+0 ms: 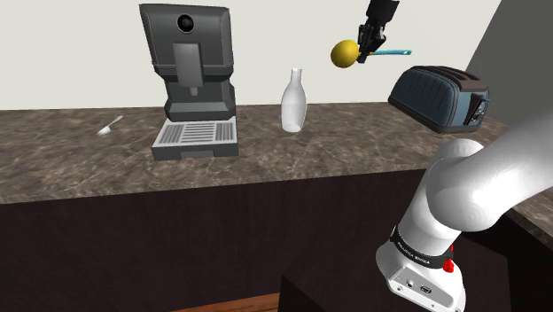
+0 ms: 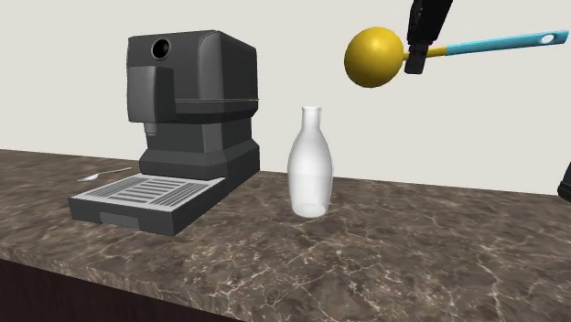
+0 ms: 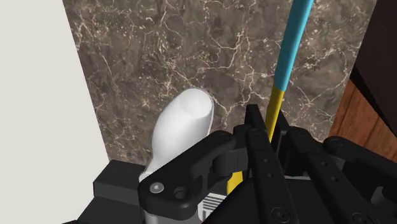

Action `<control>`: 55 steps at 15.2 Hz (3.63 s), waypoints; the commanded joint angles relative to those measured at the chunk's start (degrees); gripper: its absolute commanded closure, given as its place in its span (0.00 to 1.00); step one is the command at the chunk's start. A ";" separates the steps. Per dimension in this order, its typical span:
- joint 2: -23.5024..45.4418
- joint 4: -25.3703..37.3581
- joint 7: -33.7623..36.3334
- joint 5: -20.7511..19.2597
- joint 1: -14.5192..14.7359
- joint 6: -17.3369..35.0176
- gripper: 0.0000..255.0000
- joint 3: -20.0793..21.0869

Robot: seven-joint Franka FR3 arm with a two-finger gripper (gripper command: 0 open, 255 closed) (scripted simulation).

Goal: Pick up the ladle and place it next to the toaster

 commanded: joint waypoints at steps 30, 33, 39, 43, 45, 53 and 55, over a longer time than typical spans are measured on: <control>3.45 9.27 -30.05 -5.11 0.54 2.82 1.00 -31.09; 3.03 6.85 -29.88 -5.67 0.20 4.96 1.00 -31.55; 2.55 2.37 -29.68 -6.69 -0.17 9.27 1.00 -32.90; 2.48 -0.37 -29.63 -7.33 -0.17 12.18 1.00 -34.12; 2.52 -1.67 -29.63 -7.62 -0.09 13.65 1.00 -34.83; 3.16 -6.41 -29.79 -8.67 0.85 19.64 1.00 -38.34; 3.44 -7.47 -29.86 -8.89 1.27 21.16 1.00 -39.40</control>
